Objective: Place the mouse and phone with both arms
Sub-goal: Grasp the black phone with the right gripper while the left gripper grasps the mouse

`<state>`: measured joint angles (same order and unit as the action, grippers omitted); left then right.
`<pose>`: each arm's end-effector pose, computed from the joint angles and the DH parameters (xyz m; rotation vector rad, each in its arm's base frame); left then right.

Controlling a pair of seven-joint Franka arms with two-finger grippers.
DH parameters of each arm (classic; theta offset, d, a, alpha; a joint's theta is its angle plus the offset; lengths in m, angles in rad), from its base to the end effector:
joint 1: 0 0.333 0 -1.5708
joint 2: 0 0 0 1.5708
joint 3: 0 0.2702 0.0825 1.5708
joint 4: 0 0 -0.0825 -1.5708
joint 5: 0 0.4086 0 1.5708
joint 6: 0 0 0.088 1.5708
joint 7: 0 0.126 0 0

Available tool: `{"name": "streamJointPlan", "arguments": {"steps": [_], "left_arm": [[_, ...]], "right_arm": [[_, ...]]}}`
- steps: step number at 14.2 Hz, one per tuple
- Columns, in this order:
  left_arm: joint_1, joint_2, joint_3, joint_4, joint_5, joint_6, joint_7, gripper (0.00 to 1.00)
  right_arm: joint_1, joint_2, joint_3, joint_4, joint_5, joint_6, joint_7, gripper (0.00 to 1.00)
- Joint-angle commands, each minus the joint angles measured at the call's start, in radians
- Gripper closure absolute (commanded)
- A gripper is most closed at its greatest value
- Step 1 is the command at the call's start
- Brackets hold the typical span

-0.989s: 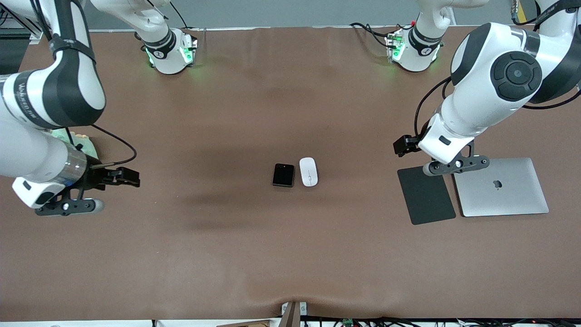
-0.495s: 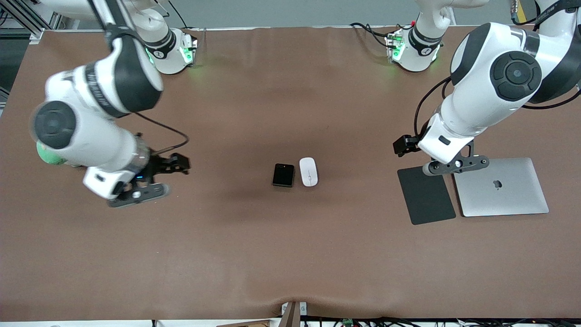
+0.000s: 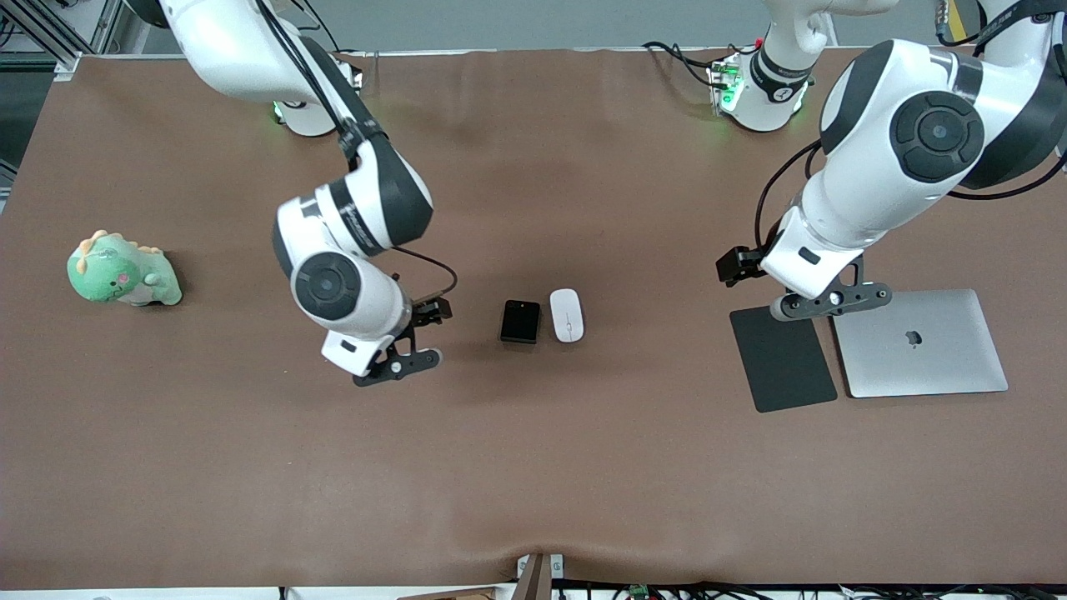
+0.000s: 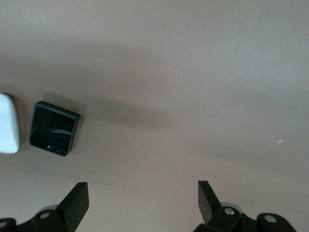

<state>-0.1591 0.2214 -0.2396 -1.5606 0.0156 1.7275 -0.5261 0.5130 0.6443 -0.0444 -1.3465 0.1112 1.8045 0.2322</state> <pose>0.5913 -0.2369 0.4466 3.1222 0.2016 -0.0932 0.6159 0.3295 0.2687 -3.0995 -0.3219 0.3142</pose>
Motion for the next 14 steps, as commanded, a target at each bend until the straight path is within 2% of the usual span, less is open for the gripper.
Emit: {"name": "streamJointPlan", "arguments": {"steps": [1, 5, 14], "left_arm": [[-0.042, 0.029, 0.000, 0.010, 0.000, 0.030, -0.080, 0.00], [-0.075, 0.061, 0.000, 0.011, 0.000, 0.069, -0.135, 0.00], [-0.141, 0.134, 0.000, 0.013, 0.001, 0.139, -0.209, 0.00]], "right_arm": [[0.080, 0.035, -0.011, 0.021, 0.010, 0.051, 0.188, 0.00], [0.154, 0.106, -0.011, 0.023, 0.012, 0.249, 0.366, 0.00], [0.219, 0.218, -0.011, 0.023, 0.015, 0.398, 0.545, 0.00]]}}
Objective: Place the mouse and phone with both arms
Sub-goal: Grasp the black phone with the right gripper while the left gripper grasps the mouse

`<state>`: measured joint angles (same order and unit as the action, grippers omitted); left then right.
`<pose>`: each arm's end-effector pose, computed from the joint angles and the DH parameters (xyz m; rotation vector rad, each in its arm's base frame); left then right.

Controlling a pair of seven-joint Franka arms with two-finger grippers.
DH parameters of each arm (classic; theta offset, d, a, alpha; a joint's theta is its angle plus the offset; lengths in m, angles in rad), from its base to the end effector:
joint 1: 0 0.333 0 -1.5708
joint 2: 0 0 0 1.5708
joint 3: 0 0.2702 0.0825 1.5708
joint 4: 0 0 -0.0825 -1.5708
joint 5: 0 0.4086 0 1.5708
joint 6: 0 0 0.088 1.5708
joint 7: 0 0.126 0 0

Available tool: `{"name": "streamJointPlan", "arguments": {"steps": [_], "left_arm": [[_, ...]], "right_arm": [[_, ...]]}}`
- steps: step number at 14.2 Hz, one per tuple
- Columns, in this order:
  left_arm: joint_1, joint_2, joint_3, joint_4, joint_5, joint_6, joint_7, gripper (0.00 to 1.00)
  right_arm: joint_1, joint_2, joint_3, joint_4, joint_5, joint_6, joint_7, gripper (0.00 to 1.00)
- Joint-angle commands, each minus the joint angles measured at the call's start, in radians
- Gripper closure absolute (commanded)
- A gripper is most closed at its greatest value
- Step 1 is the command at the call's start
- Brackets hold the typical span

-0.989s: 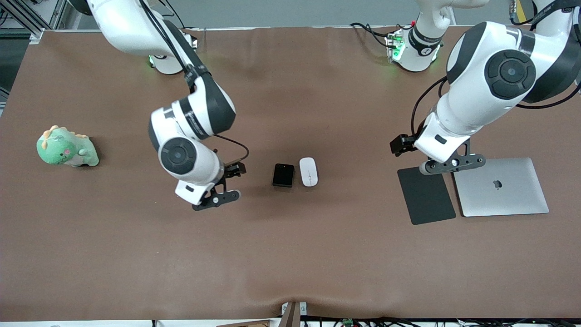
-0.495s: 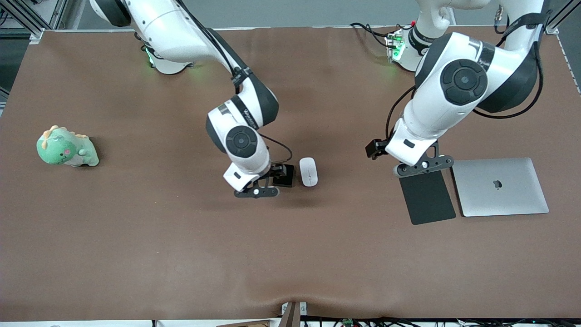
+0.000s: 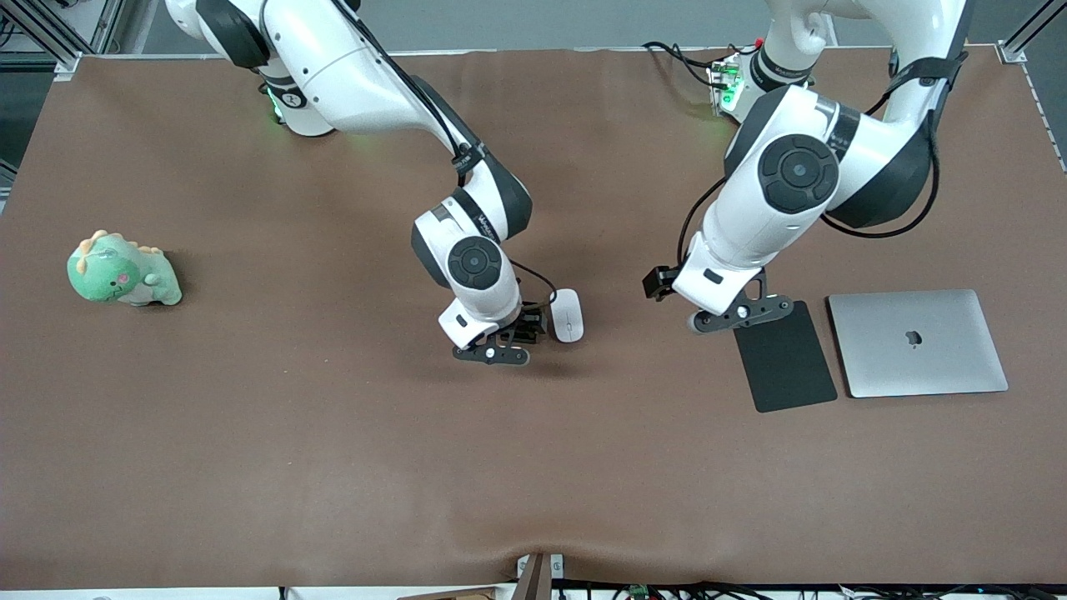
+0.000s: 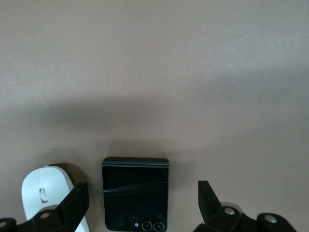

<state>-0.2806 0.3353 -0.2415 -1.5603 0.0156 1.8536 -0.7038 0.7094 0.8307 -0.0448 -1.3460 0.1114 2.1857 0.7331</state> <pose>0.5813 -0.3180 0.3849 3.0924 0.2928 -0.0984 0.5658 0.4571 0.1647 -3.0848 0.1816 0.0460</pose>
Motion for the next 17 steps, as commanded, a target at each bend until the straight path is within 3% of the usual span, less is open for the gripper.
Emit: {"name": "streamJointPlan", "arguments": {"steps": [1, 15, 16, 17], "left_arm": [[-0.029, 0.030, 0.002, 0.013, 0.001, 0.018, -0.040, 0.00], [-0.057, 0.076, 0.004, 0.009, 0.024, 0.072, -0.085, 0.00], [-0.057, 0.076, 0.004, 0.009, 0.024, 0.072, -0.086, 0.00], [-0.057, 0.077, 0.004, 0.009, 0.024, 0.072, -0.086, 0.00]], "right_arm": [[0.031, 0.042, -0.010, 0.022, 0.013, 0.026, 0.061, 0.00], [0.053, 0.097, -0.017, 0.021, -0.001, 0.069, 0.117, 0.00], [0.050, 0.103, -0.015, 0.021, -0.016, 0.069, 0.111, 0.14], [0.047, 0.104, -0.015, 0.021, -0.035, 0.069, 0.108, 0.64]]}}
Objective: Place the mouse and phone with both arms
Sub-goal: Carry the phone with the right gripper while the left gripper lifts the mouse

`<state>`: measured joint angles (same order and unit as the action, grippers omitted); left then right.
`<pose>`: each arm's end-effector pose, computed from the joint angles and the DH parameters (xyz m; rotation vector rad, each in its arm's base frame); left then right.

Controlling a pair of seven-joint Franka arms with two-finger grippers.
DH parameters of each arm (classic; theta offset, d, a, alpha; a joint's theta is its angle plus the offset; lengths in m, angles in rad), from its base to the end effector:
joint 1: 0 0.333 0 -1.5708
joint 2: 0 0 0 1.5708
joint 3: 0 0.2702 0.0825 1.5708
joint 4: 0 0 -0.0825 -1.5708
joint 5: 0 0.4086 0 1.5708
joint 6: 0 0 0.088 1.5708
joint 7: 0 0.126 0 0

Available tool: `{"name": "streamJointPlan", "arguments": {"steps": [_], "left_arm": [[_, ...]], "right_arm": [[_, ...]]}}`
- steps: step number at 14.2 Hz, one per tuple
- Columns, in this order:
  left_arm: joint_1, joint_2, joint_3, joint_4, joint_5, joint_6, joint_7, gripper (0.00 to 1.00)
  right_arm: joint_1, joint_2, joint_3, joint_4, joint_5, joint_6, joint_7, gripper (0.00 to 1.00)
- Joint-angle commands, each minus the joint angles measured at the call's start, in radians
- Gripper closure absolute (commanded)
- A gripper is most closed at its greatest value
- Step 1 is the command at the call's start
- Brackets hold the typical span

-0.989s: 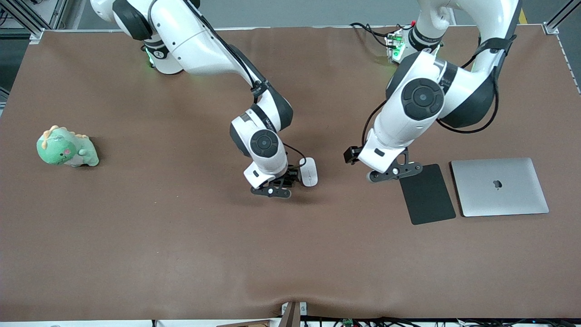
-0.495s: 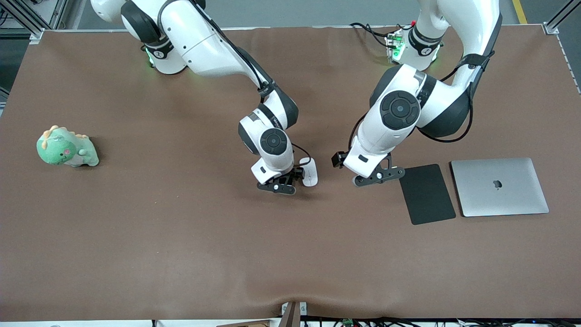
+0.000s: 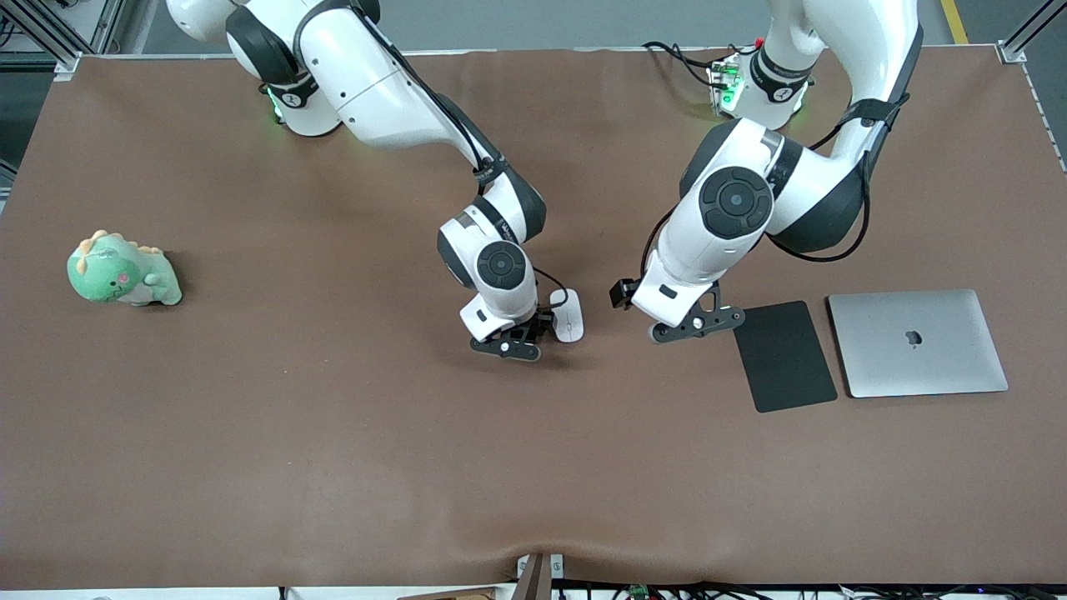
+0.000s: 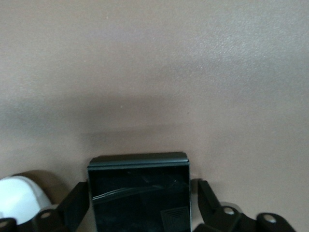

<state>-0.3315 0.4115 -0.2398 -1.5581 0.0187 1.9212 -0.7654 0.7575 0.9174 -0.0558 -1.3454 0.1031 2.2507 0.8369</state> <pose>0.5752 -0.3513 0.3418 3.0846 0.3171 -0.1198 0.5423 0.4717 0.1082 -3.1104 0.2789 0.0500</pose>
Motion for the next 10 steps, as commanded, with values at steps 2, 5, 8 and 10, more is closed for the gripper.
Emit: {"name": "streamJointPlan", "arguments": {"steps": [2, 5, 8, 10], "left_arm": [[-0.004, 0.003, 0.002, 0.009, 0.021, 0.004, -0.023, 0.00], [0.002, 0.003, 0.002, 0.009, 0.026, 0.004, -0.022, 0.00], [-0.006, 0.016, 0.002, 0.010, 0.026, 0.004, -0.023, 0.00], [-0.009, 0.033, 0.002, 0.010, 0.029, 0.010, -0.023, 0.00]], "right_arm": [[-0.009, 0.015, -0.004, 0.022, -0.029, 0.004, -0.002, 1.00], [-0.036, -0.012, -0.004, 0.025, -0.028, 0.001, -0.039, 1.00], [-0.104, -0.046, -0.004, 0.020, -0.023, -0.014, -0.181, 1.00], [-0.135, -0.092, -0.006, 0.017, -0.023, -0.075, -0.243, 1.00]]}}
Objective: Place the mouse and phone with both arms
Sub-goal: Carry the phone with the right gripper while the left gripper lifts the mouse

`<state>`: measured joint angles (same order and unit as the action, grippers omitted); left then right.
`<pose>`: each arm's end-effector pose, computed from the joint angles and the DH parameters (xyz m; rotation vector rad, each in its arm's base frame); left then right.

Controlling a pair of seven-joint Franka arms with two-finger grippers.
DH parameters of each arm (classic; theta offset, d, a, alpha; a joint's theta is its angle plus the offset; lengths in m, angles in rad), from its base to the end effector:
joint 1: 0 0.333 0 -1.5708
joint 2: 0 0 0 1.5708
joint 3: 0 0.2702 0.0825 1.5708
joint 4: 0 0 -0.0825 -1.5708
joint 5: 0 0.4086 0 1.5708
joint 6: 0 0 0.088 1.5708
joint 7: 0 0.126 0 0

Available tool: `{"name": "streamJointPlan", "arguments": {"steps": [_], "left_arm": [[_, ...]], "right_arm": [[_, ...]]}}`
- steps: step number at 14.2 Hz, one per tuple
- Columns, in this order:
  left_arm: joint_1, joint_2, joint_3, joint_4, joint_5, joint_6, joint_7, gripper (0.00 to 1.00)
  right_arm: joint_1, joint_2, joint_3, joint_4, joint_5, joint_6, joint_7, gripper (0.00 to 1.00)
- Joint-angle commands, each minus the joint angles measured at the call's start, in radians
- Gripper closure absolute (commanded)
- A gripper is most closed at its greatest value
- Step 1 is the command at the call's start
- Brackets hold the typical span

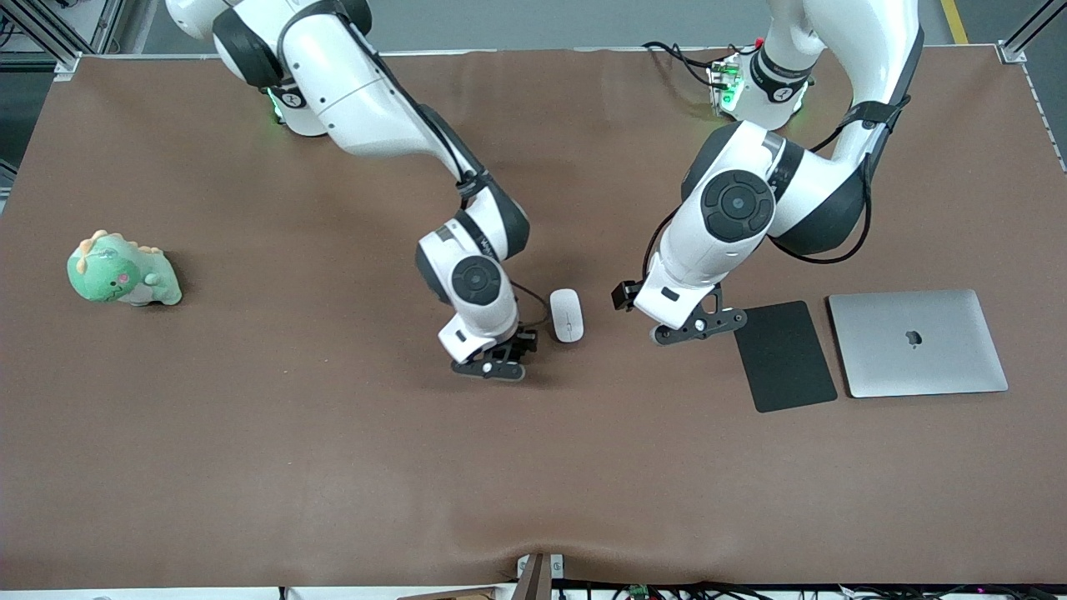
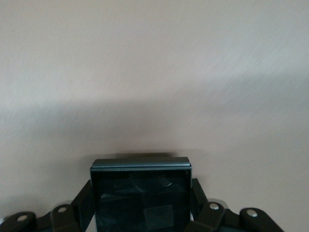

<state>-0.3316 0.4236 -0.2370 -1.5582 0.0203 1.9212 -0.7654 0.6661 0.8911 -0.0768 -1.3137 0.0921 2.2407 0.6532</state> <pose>0.5762 -0.3498 0.3336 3.0908 0.3214 -0.1350 0.6017 0.4185 0.1416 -3.1042 0.1400 -0.0362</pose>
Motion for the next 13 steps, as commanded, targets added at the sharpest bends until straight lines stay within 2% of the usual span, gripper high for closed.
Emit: {"name": "streamJointPlan", "arguments": {"steps": [1, 6, 9, 13], "left_arm": [[-0.013, 0.030, -0.001, 0.009, 0.026, 0.034, -0.023, 0.00], [-0.056, 0.072, -0.001, 0.010, 0.024, 0.059, -0.075, 0.00], [-0.101, 0.118, 0.004, 0.012, 0.026, 0.091, -0.121, 0.00], [-0.171, 0.191, 0.011, 0.010, 0.026, 0.201, -0.199, 0.00]], "right_arm": [[-0.058, -0.099, 0.015, -0.018, -0.014, -0.091, -0.064, 1.00], [-0.163, -0.271, 0.014, -0.120, -0.015, -0.148, -0.121, 1.00], [-0.236, -0.279, 0.014, -0.128, -0.015, -0.139, -0.179, 1.00], [-0.344, -0.273, 0.015, -0.127, -0.014, -0.110, -0.306, 1.00]]}}
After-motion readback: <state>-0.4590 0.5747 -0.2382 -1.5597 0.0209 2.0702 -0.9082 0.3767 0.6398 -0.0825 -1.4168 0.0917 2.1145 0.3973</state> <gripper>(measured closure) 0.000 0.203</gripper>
